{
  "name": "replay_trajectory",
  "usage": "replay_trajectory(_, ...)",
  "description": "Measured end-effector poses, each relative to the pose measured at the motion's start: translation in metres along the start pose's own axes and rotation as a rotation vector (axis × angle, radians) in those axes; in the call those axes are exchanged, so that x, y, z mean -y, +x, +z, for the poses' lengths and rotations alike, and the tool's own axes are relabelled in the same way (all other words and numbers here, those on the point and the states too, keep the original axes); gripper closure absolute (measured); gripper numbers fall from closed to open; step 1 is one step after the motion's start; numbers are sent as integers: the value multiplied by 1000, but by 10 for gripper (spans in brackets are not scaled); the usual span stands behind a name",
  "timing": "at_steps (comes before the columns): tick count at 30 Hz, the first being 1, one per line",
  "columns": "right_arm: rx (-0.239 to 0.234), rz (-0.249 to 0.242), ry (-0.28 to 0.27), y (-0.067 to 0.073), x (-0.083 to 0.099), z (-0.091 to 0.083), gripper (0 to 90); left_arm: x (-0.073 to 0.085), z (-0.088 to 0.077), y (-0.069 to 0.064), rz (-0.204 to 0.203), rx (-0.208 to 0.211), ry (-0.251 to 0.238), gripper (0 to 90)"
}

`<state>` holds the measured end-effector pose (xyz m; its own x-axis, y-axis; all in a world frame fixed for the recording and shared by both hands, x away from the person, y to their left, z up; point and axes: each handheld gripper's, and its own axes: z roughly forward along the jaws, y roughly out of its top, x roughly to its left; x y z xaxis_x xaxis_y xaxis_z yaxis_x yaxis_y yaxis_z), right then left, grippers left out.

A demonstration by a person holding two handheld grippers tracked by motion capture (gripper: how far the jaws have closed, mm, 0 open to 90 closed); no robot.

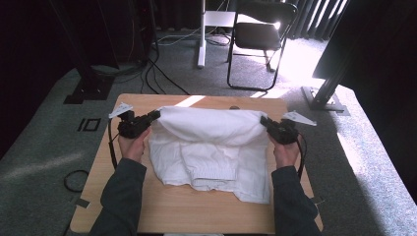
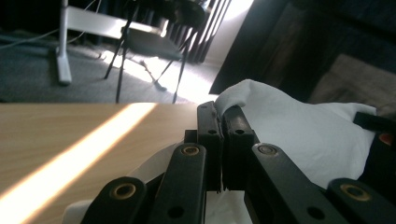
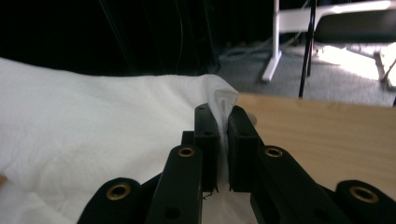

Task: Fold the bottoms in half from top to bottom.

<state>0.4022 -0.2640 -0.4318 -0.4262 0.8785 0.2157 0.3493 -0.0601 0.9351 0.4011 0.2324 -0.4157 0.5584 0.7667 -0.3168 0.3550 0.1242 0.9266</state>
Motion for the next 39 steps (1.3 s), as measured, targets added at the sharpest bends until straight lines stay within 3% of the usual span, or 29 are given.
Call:
replay_trajectory(3,-16,-37,10,5,-3,-12,845,0,-10,-9,54,-8,23,891)
replay_trajectory(5,-29,-60,18,8,3,-22,844,3,-19,-13,57,6,27,890)
replay_trajectory(8,-61,-54,25,13,18,-37,842,14,-30,-20,73,15,49,889)
replay_trajectory(12,-66,-78,73,19,45,-56,837,40,-44,-30,85,26,117,880)
replay_trajectory(16,-72,-83,162,23,80,-66,820,71,-50,-28,58,36,199,809)
replay_trajectory(18,-81,-90,205,24,90,-69,735,76,-48,-28,74,-5,225,676)
replay_trajectory(19,-83,-102,206,25,91,-70,631,75,-48,-28,71,-11,221,639)
replay_trajectory(21,-35,-121,175,28,85,-75,467,67,-44,-30,64,-10,197,604)
replay_trajectory(23,-23,-119,119,32,71,-79,433,57,-37,-39,90,-18,187,597)
replay_trajectory(24,-22,-122,92,37,60,-78,430,54,-34,-42,96,-19,186,597)
replay_trajectory(27,-26,-126,95,46,47,-66,435,44,-16,-60,124,6,185,598)
replay_trajectory(30,-15,-130,148,59,43,-37,447,43,7,-76,165,8,228,598)
replay_trajectory(34,1,-134,198,75,46,-3,465,56,41,-91,198,13,307,618)
replay_trajectory(36,24,-154,226,79,52,11,495,67,54,-92,186,11,349,631)
replay_trajectory(39,10,-154,267,81,65,22,523,87,62,-86,170,7,407,638)
